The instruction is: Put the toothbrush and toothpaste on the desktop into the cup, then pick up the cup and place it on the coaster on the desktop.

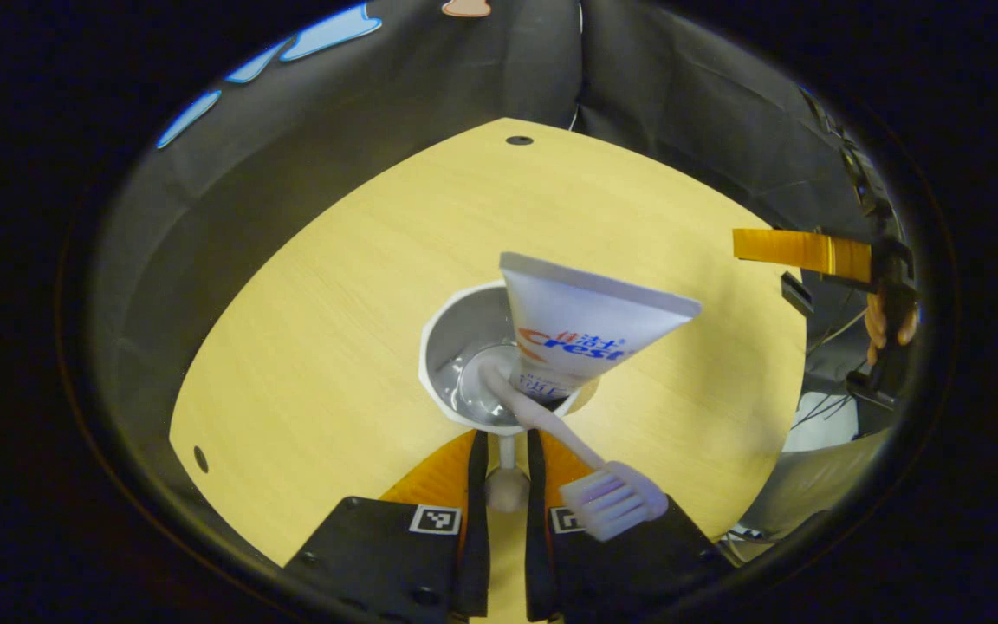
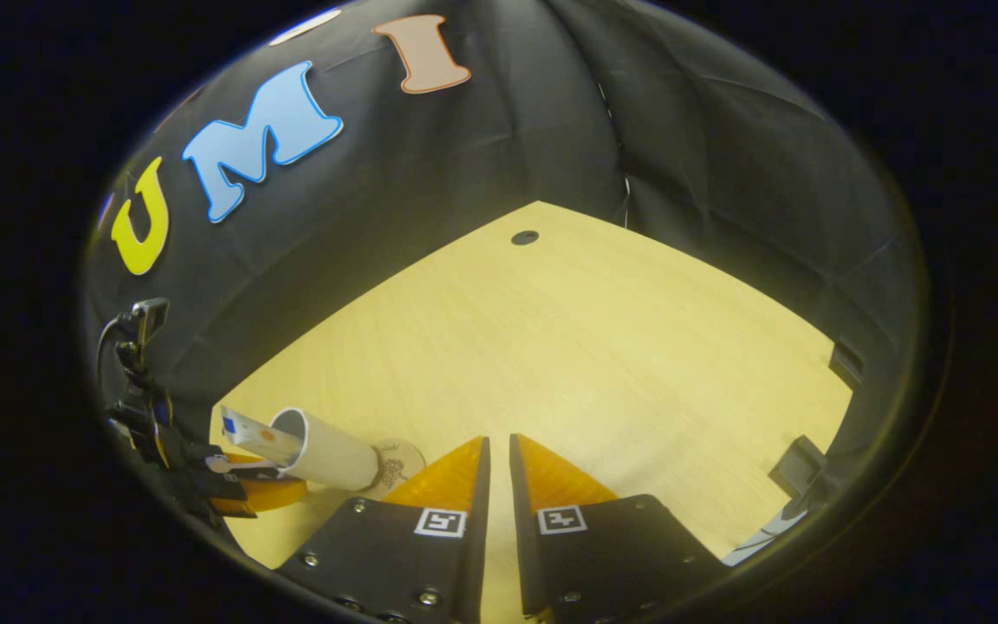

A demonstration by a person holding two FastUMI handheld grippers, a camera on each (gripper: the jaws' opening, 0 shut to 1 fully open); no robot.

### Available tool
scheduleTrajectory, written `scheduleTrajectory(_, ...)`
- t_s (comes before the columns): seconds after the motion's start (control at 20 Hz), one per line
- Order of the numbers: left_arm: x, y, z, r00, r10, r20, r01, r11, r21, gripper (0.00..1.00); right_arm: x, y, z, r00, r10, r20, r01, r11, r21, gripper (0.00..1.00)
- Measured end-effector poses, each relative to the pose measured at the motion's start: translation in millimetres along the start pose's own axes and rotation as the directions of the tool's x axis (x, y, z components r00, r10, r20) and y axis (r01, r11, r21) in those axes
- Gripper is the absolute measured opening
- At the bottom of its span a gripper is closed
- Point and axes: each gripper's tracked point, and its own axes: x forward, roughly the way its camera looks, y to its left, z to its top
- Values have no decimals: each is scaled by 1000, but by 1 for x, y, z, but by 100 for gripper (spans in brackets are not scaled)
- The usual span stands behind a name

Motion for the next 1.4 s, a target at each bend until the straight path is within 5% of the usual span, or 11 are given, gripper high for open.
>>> scheduleTrajectory(0.45, 13, -10, 10, 1000, 4, 4, -5, 998, 58, 19, -3, -12, 0, 1000, -3, -10, 3, 1000, -1, 16)
scheduleTrajectory(0.75, -2, -13, 12, 998, 40, 38, -42, 998, 43, 29, 1, -3, 2, 999, 30, -19, -31, 999, -26, 16)
scheduleTrajectory(0.8, -5, -14, 12, 998, 46, 44, -48, 998, 36, 40, 2, 1, 3, 999, 40, -21, -41, 999, -31, 17)
scheduleTrajectory(1.0, -26, -17, 2, 996, 67, 63, -66, 997, -30, 34, 1, 26, 4, 995, 93, -30, -95, 993, -71, 16)
scheduleTrajectory(1.15, -47, -14, -13, 993, 90, 77, -83, 992, -94, 39, -3, 48, 3, 990, 139, -39, -142, 983, -120, 16)
scheduleTrajectory(1.4, -88, -16, -18, 965, 208, 158, -170, 959, -226, 39, -18, 83, -3, 975, 217, -53, -224, 949, -223, 16)
